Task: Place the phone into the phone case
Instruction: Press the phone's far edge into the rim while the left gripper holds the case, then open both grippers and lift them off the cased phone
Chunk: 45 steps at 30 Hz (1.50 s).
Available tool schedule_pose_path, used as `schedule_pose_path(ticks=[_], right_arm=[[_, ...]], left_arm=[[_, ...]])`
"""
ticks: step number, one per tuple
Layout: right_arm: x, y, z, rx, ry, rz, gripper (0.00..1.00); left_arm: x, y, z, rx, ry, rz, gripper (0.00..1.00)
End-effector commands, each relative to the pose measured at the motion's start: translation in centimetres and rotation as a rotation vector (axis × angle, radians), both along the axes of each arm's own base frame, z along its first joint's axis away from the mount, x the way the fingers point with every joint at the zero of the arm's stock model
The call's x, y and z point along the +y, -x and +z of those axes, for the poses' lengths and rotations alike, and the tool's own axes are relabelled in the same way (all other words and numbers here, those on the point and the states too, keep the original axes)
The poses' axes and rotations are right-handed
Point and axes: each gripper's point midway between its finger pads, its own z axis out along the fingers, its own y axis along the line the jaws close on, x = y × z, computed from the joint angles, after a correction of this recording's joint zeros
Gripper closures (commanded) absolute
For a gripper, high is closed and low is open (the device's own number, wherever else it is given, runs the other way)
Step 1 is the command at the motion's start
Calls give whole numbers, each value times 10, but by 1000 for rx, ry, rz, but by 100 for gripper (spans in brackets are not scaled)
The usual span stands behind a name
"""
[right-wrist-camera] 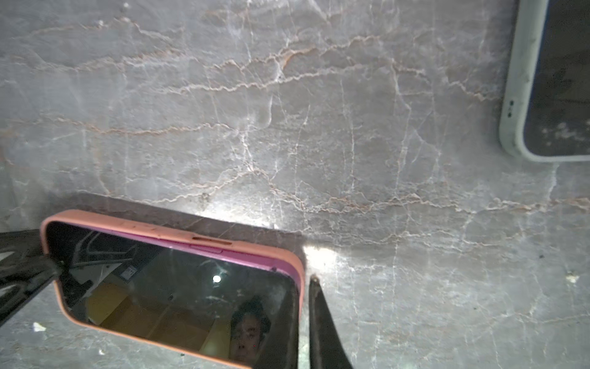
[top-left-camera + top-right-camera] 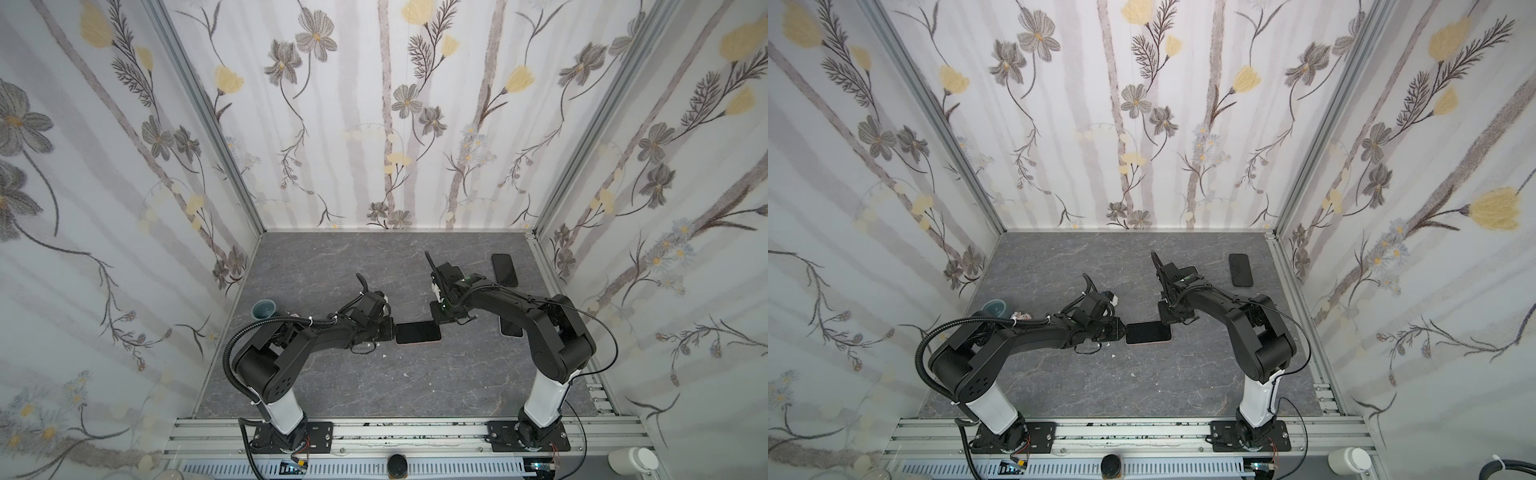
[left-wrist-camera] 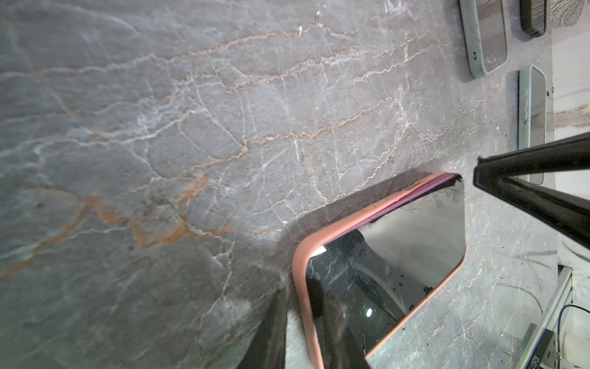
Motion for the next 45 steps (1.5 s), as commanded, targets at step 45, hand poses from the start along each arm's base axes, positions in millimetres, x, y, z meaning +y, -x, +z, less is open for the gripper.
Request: schedule_pose_path(ticks=[45], right_arm=[[42, -24, 90, -230, -142, 237, 84]], left_arm=[[-2, -29, 89, -228, 26, 7, 74]])
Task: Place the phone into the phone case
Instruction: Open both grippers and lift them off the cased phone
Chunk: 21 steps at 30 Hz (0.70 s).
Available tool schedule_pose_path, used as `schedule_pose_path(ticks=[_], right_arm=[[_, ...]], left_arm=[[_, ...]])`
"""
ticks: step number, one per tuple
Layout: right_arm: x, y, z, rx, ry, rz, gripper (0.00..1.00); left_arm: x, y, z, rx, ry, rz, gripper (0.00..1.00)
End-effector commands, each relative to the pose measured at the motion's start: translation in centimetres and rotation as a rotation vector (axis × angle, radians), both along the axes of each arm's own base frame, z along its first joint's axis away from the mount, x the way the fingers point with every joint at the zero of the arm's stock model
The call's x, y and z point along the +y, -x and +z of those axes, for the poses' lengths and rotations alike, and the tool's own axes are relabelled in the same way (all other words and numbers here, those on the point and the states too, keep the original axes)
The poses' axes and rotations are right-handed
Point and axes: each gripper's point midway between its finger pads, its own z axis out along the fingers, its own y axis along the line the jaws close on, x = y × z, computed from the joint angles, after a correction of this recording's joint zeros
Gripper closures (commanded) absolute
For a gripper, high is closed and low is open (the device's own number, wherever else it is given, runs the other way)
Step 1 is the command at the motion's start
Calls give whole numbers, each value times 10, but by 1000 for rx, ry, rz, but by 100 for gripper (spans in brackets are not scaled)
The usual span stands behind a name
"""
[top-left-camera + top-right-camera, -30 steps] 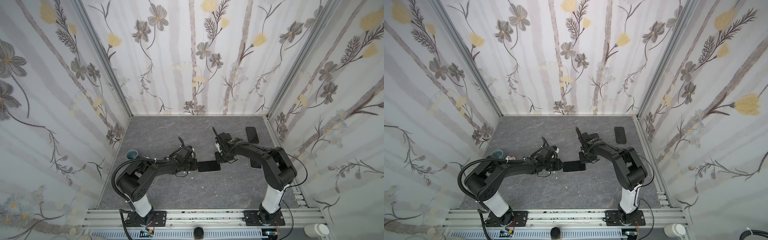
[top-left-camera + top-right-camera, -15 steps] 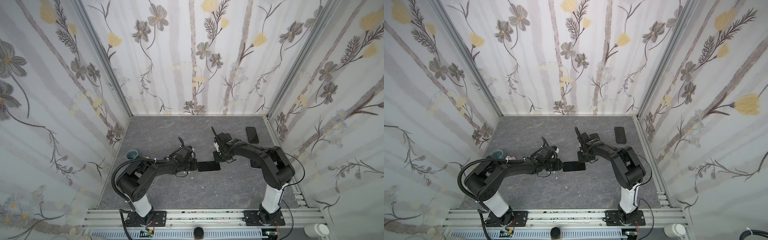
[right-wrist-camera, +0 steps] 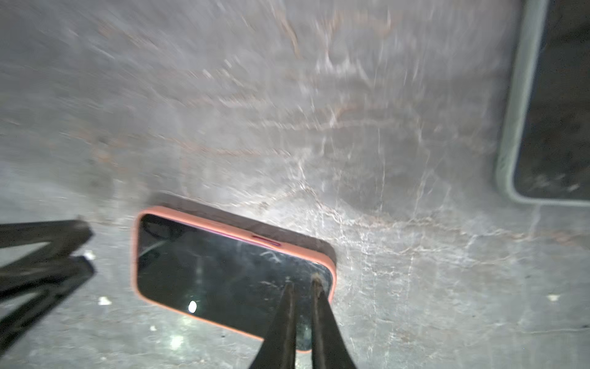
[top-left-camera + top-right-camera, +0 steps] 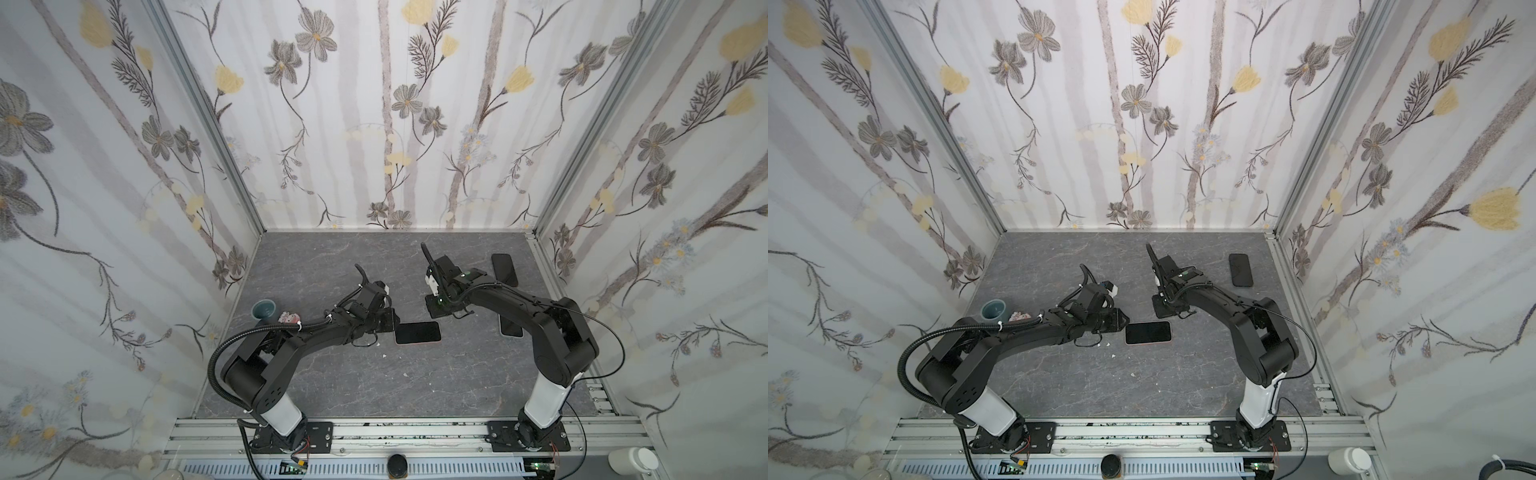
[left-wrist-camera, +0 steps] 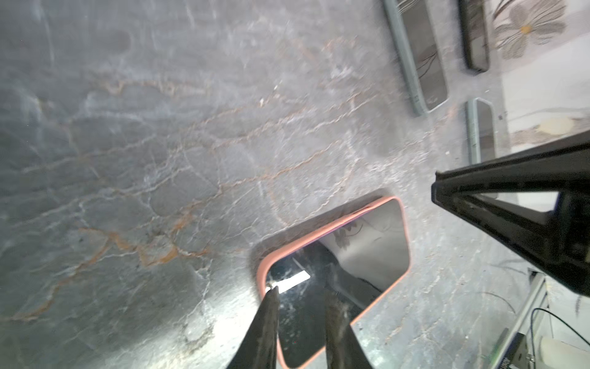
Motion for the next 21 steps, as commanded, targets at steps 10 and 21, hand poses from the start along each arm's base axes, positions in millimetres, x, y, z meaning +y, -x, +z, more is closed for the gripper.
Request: schedule_pose_path(ticks=[10, 21], right_arm=[[32, 23, 78, -596, -68, 729, 13], [21, 57, -20, -347, 34, 1023, 0]], left_arm=[[58, 23, 181, -586, 14, 11, 30], [99, 99, 145, -806, -99, -201, 0]])
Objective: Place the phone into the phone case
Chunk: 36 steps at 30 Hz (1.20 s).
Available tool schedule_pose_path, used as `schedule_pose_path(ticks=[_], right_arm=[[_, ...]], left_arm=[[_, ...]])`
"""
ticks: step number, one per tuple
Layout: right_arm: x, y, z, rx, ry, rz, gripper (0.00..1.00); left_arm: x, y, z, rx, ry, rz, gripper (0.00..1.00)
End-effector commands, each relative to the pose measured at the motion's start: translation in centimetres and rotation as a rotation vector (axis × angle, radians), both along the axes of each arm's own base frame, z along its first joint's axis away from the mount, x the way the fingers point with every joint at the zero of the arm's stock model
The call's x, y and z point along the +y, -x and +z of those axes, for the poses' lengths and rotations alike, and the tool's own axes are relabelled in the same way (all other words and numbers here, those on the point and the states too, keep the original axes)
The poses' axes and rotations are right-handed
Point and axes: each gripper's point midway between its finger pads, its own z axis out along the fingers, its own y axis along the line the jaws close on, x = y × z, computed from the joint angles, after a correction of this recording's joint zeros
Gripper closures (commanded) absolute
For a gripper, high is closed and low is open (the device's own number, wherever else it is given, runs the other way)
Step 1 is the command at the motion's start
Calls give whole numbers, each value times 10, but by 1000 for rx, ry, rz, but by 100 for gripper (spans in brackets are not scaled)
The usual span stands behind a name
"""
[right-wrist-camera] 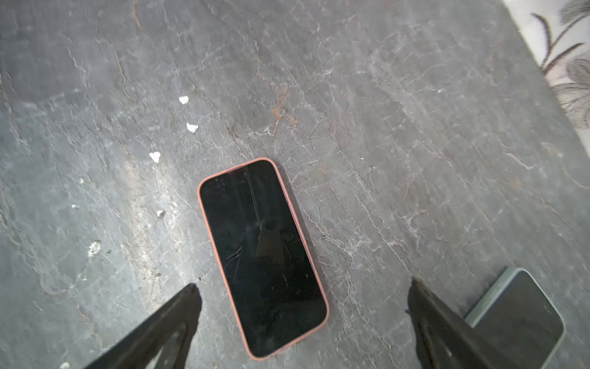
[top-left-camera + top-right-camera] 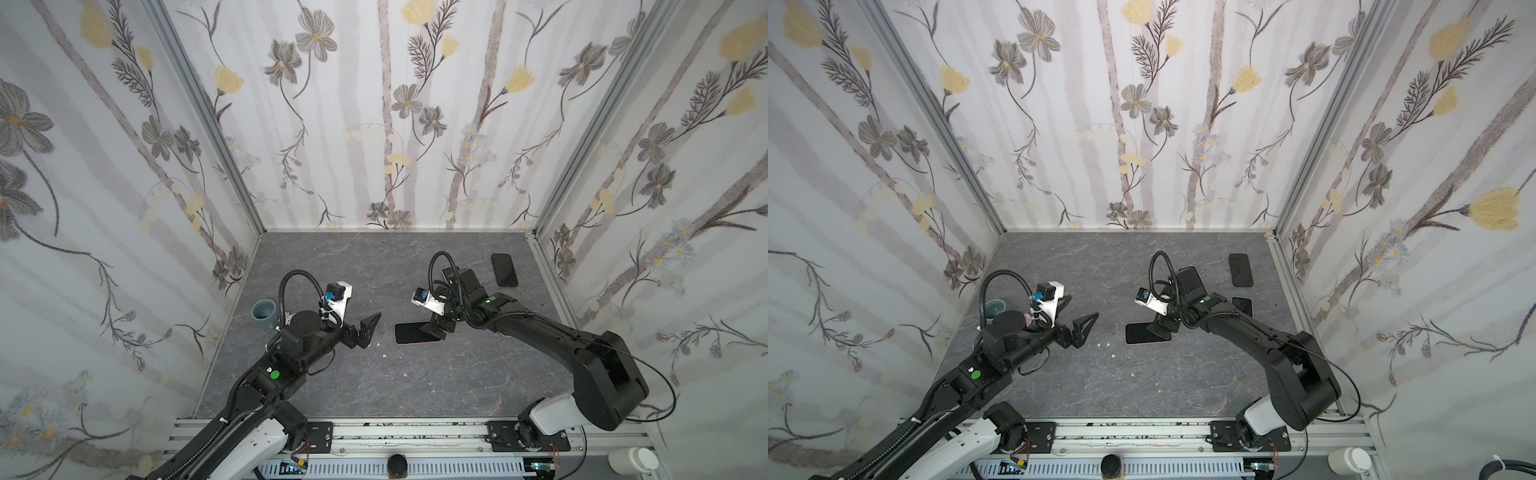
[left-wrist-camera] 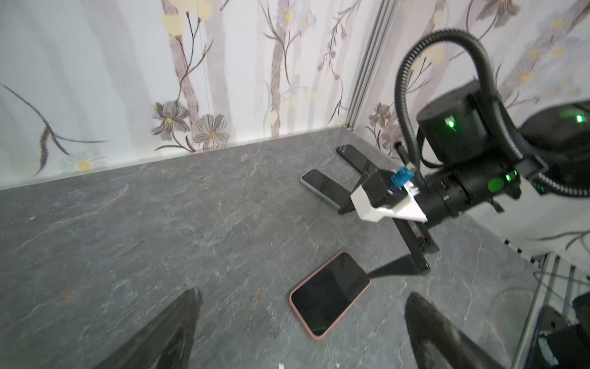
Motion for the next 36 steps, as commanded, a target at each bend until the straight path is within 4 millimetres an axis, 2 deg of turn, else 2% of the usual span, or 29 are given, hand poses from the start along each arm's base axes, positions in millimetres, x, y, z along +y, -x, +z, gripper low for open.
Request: schedule_pose_path(ticks=[1, 6, 12, 19, 23, 27, 31, 36], right_arm=[[-3, 13, -31, 87, 98, 90, 0], [-3, 19, -63, 153, 156, 91, 0], [2, 22, -81, 180, 207, 101, 0], [7, 26, -88, 199, 251, 121, 0], [10, 26, -87, 196, 272, 124, 4], [13, 24, -88, 217, 286, 104, 12], [14, 7, -90, 232, 311, -5, 30], [23, -11, -84, 221, 269, -108, 35]], left_arm=[[3, 16, -23, -51, -87, -70, 0], [10, 17, -44, -66, -99, -45, 0], [13, 7, -59, -27, -157, -5, 0], [16, 4, -62, -23, -170, 15, 0], [17, 5, -60, -32, -160, 20, 0], [18, 4, -60, -36, -160, 30, 0], [20, 3, -57, -46, -156, 41, 0], [26, 1, -49, -78, -145, 74, 0]])
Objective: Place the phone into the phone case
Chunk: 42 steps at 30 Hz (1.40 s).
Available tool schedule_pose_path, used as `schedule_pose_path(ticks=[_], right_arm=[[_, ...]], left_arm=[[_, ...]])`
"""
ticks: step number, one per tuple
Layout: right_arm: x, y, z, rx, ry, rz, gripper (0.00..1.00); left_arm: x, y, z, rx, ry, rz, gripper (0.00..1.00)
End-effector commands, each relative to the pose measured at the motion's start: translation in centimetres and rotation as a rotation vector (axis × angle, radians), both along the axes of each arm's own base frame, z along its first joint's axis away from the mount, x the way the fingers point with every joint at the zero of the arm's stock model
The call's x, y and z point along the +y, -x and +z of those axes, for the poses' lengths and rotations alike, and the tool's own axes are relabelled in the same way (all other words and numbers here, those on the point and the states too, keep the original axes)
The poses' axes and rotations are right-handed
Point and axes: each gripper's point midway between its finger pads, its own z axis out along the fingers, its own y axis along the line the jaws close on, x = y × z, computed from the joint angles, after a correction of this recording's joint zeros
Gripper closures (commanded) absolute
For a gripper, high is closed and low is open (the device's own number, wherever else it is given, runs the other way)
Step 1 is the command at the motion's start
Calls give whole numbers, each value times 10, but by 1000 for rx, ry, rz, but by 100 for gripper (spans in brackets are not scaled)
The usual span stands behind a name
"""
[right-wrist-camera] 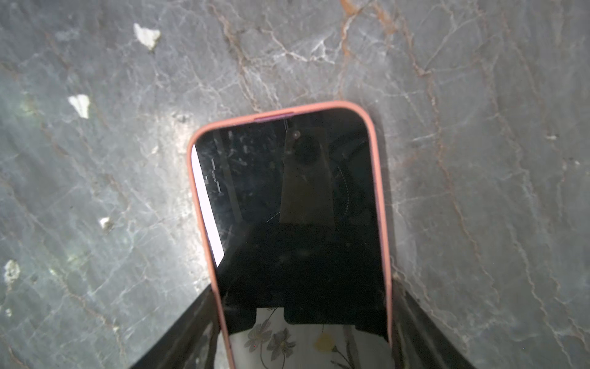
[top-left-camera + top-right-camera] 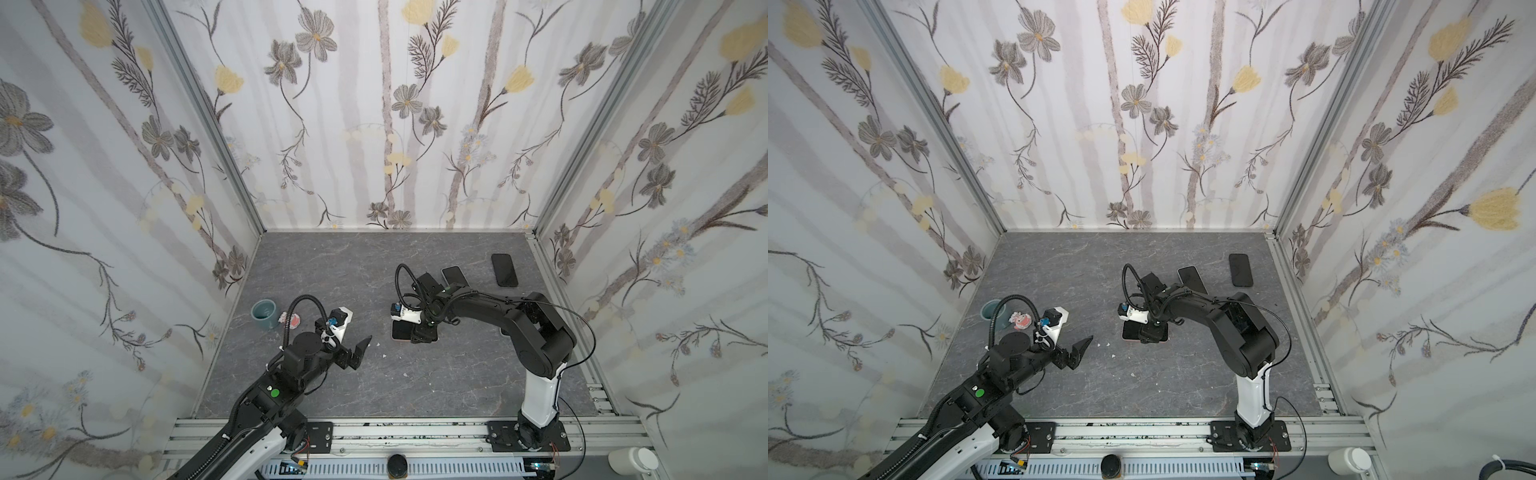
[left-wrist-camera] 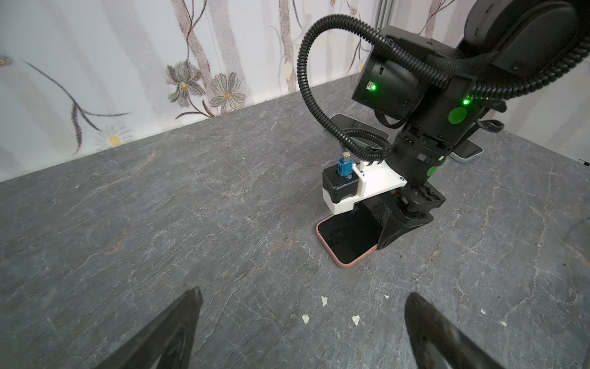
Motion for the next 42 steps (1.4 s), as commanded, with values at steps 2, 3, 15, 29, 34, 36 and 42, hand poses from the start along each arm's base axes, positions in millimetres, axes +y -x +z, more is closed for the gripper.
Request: schedule_pose_path(ticks=[2, 3, 15, 29, 34, 36, 42], right_arm=[[2, -22, 3, -27, -4, -153, 35], [4, -29, 5, -36, -11, -193, 35], [48, -128, 7, -28, -62, -670, 35], [94, -183, -2, -10, -199, -795, 29], [98, -185, 28, -25, -254, -798, 22], [98, -188, 47, -50, -279, -801, 15], [97, -189, 108, -104, -358, -795, 0]], left_arm=[[5, -4, 13, -64, 13, 29, 0], [6, -4, 14, -69, 16, 33, 0], [13, -7, 19, -95, 22, 72, 0], [17, -10, 19, -99, 17, 102, 0], [18, -10, 18, -96, 15, 107, 0], [18, -11, 17, -93, 13, 111, 0], [25, -14, 21, -102, 8, 152, 0]])
